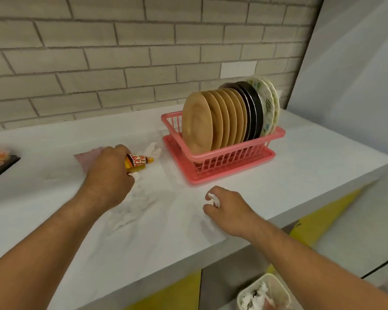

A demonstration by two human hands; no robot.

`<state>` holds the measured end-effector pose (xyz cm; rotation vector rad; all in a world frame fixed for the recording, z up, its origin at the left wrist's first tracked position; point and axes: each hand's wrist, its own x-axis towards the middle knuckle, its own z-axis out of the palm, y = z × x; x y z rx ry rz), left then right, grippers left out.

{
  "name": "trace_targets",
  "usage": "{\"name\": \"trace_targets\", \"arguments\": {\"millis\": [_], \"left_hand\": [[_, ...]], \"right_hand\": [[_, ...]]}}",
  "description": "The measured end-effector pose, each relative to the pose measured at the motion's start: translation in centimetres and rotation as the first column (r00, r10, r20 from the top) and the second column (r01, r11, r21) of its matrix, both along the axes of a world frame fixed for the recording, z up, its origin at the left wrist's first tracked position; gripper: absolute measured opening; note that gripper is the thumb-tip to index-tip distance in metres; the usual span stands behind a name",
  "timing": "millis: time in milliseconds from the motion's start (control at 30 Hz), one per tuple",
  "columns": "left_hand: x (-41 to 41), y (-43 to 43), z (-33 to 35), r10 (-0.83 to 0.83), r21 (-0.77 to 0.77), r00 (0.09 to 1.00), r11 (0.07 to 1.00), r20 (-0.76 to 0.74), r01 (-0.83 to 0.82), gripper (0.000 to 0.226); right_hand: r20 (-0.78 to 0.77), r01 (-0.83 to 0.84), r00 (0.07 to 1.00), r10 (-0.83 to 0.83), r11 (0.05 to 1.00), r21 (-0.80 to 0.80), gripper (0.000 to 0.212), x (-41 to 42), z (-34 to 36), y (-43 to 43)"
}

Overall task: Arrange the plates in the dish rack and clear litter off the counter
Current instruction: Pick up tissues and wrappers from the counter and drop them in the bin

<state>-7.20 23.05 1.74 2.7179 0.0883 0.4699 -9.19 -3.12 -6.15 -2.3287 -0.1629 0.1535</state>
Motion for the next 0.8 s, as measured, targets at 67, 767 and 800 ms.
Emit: {"name": "trace_targets", "arguments": {"millis": [67,767,800], "left_hand": [[-1.0,-3.3,-0.2,-0.047,0.035,0.997,0.998,0.063,0.044,0.023],[-6.5,-21.9,-9.7,-0.21,-0.305,0.973,0.937,-0.097,0.172,0.034],[-6.7,-22.5,-10.6,-0.231,-0.258,0.967,0.946,-0.107,0.198,0.042]], "right_hand": [[-0.013,-0.007,1.0,0.008,1.0,0.015,0.021,-0.4,0.1,-3.0],[-0.256,0.181,0.958,-0.13,0.966,0.187,0.034,-5.4,-2.8,-16.6],[-0.286,0.205,0.947,-0.147,0.961,0.184,0.035,-5.7,-3.3,-17.1]]}}
